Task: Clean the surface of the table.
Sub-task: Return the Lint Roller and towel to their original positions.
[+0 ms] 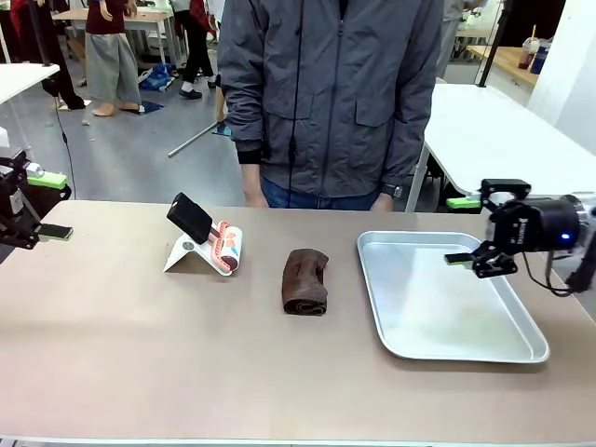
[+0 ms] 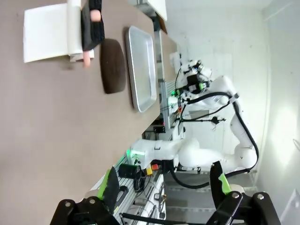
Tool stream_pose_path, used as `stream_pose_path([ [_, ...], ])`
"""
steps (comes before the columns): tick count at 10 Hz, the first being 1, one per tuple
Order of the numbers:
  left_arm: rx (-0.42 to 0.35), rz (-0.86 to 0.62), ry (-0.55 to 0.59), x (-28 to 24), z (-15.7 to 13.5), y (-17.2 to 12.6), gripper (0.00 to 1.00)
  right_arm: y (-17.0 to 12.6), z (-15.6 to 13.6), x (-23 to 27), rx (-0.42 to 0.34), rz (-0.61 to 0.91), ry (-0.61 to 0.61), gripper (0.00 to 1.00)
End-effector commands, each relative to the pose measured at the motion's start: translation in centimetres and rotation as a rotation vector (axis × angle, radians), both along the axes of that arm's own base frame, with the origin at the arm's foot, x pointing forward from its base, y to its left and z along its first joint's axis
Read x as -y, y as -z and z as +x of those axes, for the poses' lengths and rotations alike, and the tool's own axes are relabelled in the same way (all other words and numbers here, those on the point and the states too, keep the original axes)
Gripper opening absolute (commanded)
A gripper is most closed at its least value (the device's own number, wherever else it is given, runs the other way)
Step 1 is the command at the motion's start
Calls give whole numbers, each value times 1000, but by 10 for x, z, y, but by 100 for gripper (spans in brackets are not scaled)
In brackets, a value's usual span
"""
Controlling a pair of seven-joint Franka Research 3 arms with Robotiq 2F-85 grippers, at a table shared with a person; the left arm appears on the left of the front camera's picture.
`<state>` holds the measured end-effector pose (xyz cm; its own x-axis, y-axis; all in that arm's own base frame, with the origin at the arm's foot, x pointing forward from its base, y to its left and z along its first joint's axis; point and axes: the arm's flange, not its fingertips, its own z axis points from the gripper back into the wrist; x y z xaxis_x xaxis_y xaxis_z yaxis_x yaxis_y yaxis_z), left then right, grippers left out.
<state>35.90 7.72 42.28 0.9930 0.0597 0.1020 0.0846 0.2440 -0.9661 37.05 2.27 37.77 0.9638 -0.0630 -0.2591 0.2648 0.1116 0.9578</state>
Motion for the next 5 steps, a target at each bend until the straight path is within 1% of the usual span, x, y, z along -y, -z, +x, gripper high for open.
stream_pose_path([
  [1, -5, -50, -36, -8, 4, 0, 100, 25, -28, 19, 46, 84, 23, 100],
  [2, -14, -56, -51, -14, 6, 1, 100, 31, -30, 33, 75, 112, 60, 100],
  [3, -35, -17, -38, -24, 6, 5, 100, 34, -33, 46, 132, 147, 98, 100],
  [4, -75, 15, -46, -29, 9, 8, 100, 35, -35, 55, 184, 165, 152, 100],
  [5, -118, 36, -44, -27, 13, 10, 100, 38, -33, 55, 197, 155, 187, 100],
])
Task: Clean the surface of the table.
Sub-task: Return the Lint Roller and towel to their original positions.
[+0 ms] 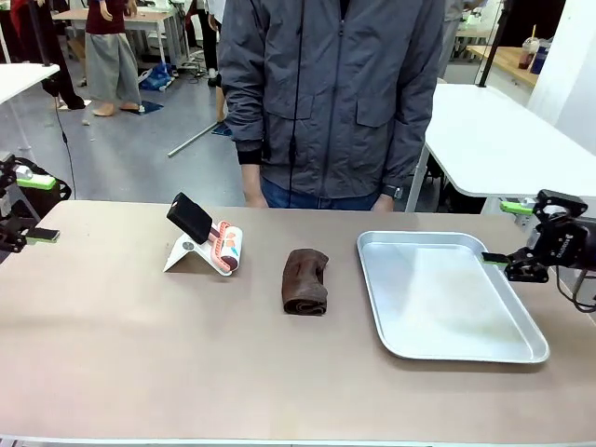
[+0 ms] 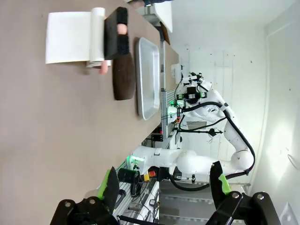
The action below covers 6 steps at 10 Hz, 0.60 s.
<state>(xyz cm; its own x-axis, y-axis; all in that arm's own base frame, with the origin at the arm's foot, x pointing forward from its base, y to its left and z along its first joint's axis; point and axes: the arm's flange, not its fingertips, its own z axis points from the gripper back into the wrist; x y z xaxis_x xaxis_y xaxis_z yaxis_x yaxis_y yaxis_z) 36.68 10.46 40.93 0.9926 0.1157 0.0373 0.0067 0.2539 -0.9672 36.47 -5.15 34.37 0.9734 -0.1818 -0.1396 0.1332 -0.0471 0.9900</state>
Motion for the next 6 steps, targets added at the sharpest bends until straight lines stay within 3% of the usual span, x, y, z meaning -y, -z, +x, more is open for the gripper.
stream_pose_path([
  [1, 30, -17, -1, 4, -2, -3, 100, -3, 0, -11, -37, -11, -40, 100],
  [6, 30, -17, -1, 4, -2, -3, 100, -3, 0, -11, -37, -11, -40, 100],
])
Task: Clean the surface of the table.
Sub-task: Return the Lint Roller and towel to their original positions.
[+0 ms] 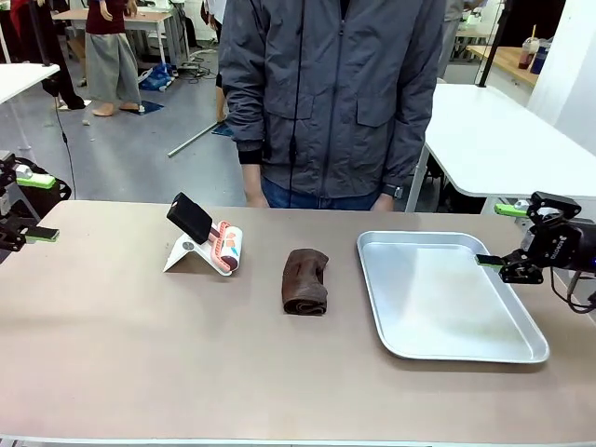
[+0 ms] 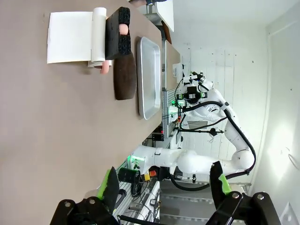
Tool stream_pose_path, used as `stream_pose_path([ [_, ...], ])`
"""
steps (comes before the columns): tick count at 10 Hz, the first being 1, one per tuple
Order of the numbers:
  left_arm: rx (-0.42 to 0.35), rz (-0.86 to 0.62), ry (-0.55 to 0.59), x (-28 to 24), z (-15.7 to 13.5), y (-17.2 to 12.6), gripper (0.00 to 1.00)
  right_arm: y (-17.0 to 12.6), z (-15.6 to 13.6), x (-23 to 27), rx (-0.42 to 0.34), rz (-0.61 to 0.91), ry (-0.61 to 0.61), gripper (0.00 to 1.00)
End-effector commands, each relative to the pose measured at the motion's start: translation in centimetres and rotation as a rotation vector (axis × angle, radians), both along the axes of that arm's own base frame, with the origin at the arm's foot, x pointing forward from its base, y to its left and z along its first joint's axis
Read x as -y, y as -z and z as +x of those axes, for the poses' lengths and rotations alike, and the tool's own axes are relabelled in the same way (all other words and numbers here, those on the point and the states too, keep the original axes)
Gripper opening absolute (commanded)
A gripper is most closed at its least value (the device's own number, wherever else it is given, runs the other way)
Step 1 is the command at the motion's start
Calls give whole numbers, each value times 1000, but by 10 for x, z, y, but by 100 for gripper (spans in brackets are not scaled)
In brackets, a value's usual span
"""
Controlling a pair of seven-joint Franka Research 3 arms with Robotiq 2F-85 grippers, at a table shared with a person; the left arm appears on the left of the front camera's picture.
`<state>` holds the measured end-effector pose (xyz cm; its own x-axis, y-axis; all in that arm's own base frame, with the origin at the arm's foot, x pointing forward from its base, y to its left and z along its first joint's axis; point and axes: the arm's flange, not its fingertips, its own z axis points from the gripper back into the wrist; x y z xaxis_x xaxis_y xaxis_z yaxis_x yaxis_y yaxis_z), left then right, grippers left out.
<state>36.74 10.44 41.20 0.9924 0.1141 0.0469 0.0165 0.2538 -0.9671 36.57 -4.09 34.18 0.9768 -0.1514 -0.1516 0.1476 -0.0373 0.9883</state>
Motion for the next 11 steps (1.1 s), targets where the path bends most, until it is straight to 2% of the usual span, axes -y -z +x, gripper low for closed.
stream_pose_path([
  [1, 20, -17, -2, 4, -3, 0, 100, -5, -1, -1, -23, -6, -8, 100],
  [11, 20, -17, -2, 4, -3, 0, 100, -5, -1, -1, -23, -6, -8, 100],
])
